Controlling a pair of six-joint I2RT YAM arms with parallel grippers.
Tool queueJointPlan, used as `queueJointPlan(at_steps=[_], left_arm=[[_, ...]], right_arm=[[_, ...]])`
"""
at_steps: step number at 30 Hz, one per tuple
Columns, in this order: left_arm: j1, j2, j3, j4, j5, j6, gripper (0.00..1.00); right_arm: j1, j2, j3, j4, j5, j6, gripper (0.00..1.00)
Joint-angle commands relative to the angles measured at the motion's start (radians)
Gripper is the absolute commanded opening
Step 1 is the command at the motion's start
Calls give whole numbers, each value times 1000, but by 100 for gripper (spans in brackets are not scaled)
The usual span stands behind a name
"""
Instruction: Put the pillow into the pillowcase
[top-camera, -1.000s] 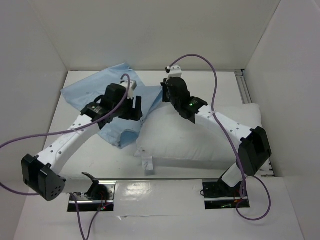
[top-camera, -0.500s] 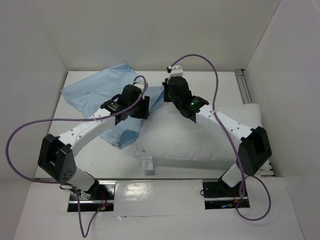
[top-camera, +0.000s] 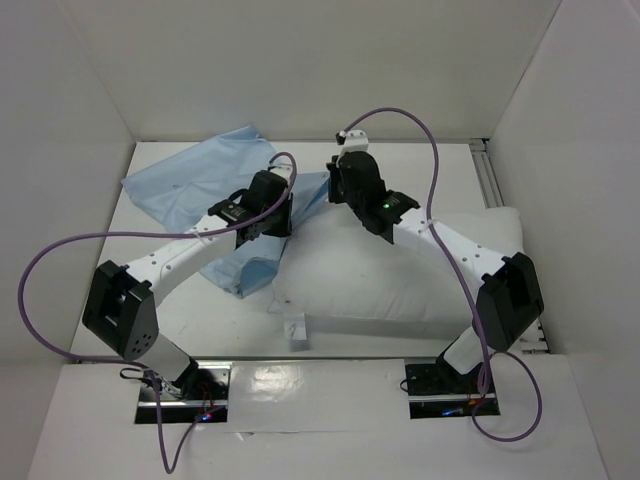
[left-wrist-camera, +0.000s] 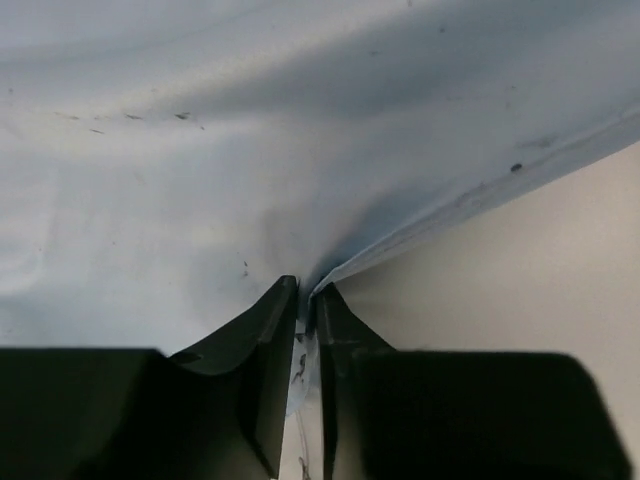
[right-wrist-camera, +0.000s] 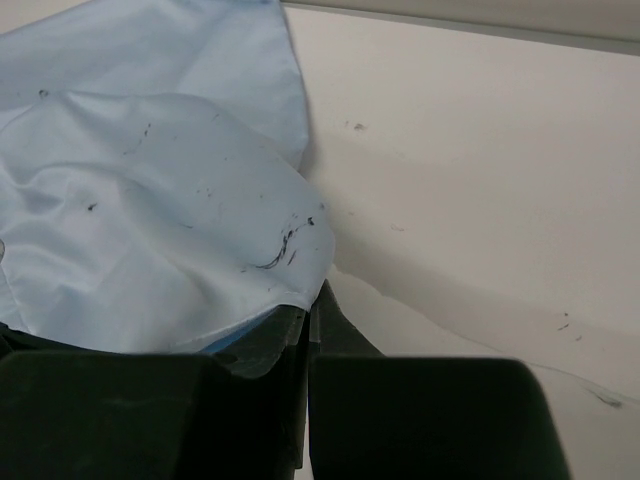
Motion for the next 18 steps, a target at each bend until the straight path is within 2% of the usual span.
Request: queueJointPlan(at_steps=[1, 2, 4, 10, 16, 18], left_arm=[[6, 2, 45, -26, -65, -5, 25], [6, -8, 58, -36, -77, -5, 11], [28, -42, 68, -70, -66, -5, 0], [86, -134, 87, -104, -17, 13, 0], [106, -134, 96, -142, 101, 33, 0], [106, -143, 76, -129, 84, 15, 0]], right_arm=[[-12, -39, 2, 9, -4, 3, 0], [-12, -39, 2, 9, -5, 3, 0], [-21, -30, 2, 9, -17, 3, 0], [-21, 1, 31, 18, -44, 12, 0], [-21, 30, 42, 27, -54, 21, 0], [-21, 30, 42, 27, -54, 21, 0]])
